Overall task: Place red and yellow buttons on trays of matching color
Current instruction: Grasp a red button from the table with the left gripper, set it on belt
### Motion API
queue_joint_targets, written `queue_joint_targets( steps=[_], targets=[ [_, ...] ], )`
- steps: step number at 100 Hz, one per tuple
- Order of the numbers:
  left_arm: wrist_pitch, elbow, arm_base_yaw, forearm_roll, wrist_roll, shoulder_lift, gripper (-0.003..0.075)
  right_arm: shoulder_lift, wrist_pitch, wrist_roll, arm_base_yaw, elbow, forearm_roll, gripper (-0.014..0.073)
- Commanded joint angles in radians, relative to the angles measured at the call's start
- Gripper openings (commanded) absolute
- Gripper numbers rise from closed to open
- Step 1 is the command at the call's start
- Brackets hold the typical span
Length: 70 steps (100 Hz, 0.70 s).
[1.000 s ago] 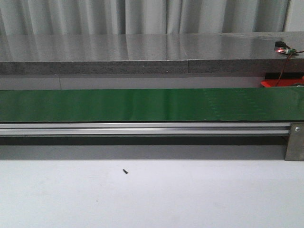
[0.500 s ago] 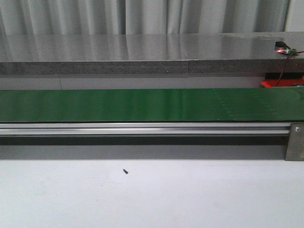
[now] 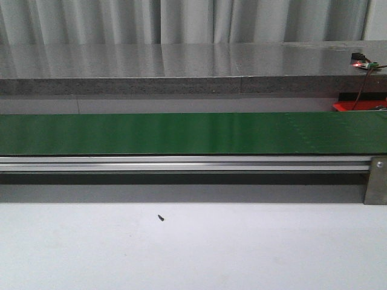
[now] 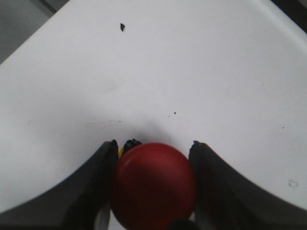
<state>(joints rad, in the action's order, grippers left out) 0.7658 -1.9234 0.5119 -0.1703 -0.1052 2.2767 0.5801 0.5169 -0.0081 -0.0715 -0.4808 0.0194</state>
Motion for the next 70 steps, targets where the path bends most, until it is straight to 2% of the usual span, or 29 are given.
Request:
queue_joint_targets(
  steps=[1,21,70],
  targets=[
    [0.002,-0.031,0.001,0.001,-0.008,-0.121,0.0167,-0.003,-0.072,0.0,0.001,-0.026,-0.007,-0.0058],
    [0.102,-0.02,-0.002,0.011,0.014,-0.212,0.0166,-0.003,-0.072,0.0,0.001,-0.026,-0.007,-0.0058],
    [0.0,0.329,-0.109,0.033,0.017,-0.574,0.0166,-0.003,-0.072,0.0,0.001,-0.026,-0.007,-0.0058]
  ],
)
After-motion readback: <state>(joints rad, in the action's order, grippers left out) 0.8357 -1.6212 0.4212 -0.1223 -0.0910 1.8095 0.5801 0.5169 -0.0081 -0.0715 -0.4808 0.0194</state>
